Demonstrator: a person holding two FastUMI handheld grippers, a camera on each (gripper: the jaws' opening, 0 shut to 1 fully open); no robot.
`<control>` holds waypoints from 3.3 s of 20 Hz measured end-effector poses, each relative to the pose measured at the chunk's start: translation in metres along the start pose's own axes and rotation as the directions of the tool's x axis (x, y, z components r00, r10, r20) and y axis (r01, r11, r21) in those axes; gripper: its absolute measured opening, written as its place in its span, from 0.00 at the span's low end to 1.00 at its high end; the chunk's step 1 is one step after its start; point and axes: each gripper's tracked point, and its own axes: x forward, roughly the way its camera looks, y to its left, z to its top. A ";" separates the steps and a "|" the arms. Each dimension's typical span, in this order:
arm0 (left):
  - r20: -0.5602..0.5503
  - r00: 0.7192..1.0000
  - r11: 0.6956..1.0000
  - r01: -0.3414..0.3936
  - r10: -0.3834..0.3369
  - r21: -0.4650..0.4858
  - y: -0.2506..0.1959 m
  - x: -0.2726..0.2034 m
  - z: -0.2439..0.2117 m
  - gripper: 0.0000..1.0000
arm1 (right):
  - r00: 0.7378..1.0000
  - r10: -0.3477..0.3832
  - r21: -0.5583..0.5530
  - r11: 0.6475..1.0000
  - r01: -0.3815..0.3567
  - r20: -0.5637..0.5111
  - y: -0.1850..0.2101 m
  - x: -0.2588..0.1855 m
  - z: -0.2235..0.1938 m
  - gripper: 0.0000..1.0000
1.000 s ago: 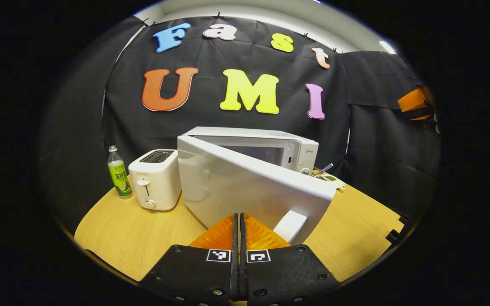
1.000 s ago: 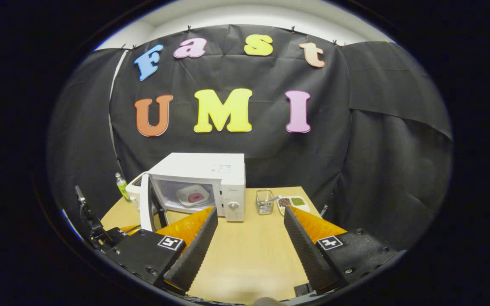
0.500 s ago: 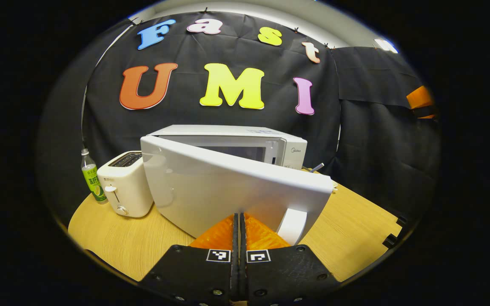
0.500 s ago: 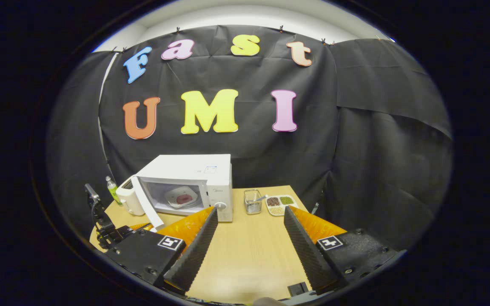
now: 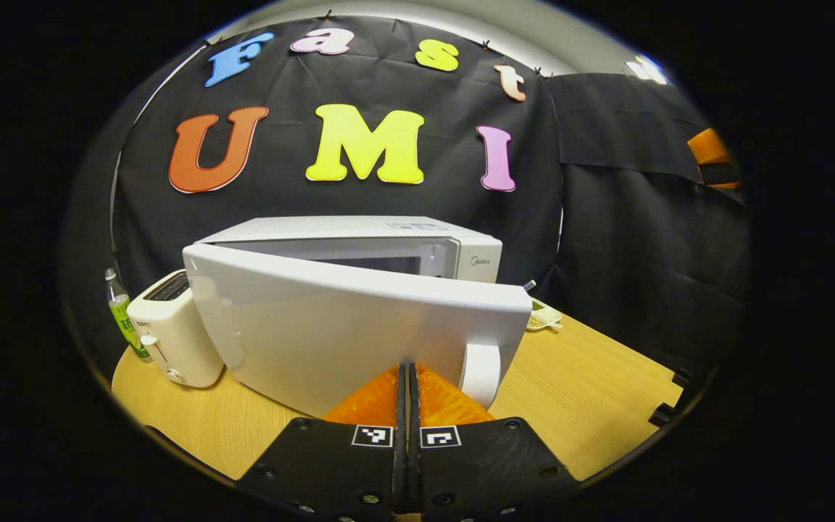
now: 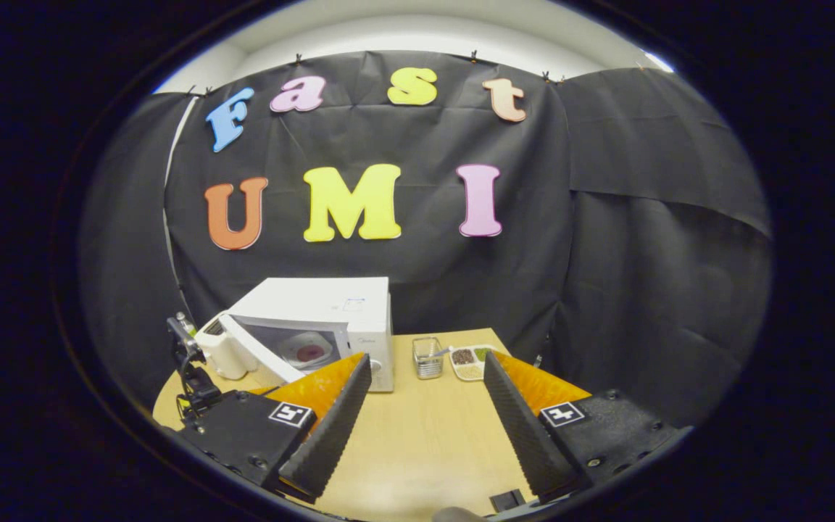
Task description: Open the microwave oven with the left hand, put the food in, and close the microwave oven.
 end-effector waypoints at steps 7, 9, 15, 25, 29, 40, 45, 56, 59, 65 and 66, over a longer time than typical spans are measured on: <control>0.011 1.000 1.000 0.022 -0.022 -0.005 -0.013 0.039 0.013 0.00 | 1.000 -0.016 -0.014 1.000 0.016 -0.004 -0.007 0.014 0.004 0.99; 0.014 1.000 1.000 0.020 -0.020 -0.010 -0.016 0.049 0.016 0.00 | 1.000 -0.022 -0.017 1.000 0.021 -0.005 -0.012 0.017 0.004 0.99; 0.008 1.000 1.000 0.002 -0.002 -0.013 -0.017 0.085 0.022 0.00 | 0.999 -0.046 -0.025 0.999 0.045 -0.016 -0.030 0.028 0.006 1.00; 0.013 0.999 0.999 -0.037 0.038 -0.014 -0.010 0.123 0.026 0.00 | 0.998 -0.062 -0.025 0.998 0.062 -0.026 -0.049 0.041 0.008 1.00; 0.015 0.999 0.999 -0.042 0.043 -0.008 -0.009 0.124 0.027 0.00 | 0.998 -0.062 -0.026 0.998 0.061 -0.031 -0.052 0.044 0.006 0.99; -0.011 0.997 0.996 -0.080 0.080 -0.034 -0.002 0.126 0.029 0.00 | 0.998 -0.058 -0.040 0.998 0.057 -0.013 -0.054 0.027 0.014 1.00; 0.007 0.990 0.990 -0.140 0.139 0.016 0.012 0.088 0.030 0.00 | 0.999 -0.049 -0.031 0.998 0.049 0.000 -0.052 0.021 0.015 1.00; 0.076 0.949 0.952 -0.306 0.306 -0.012 0.037 -0.080 0.081 0.95 | 0.995 0.063 -0.102 0.993 -0.055 0.075 -0.006 0.006 0.031 1.00; 0.107 0.930 0.936 -0.352 0.353 -0.027 0.044 -0.127 0.111 0.95 | 0.988 0.119 -0.116 0.988 -0.107 0.103 0.016 0.003 0.038 0.99; 0.219 0.892 0.917 -0.396 0.395 -0.044 0.050 -0.190 0.187 0.93 | 0.973 0.168 -0.090 0.984 -0.155 0.157 0.036 -0.003 0.053 1.00; 0.241 0.887 0.917 -0.397 0.394 -0.039 0.047 -0.196 0.200 0.93 | 0.971 0.170 -0.088 0.984 -0.158 0.166 0.037 -0.005 0.055 1.00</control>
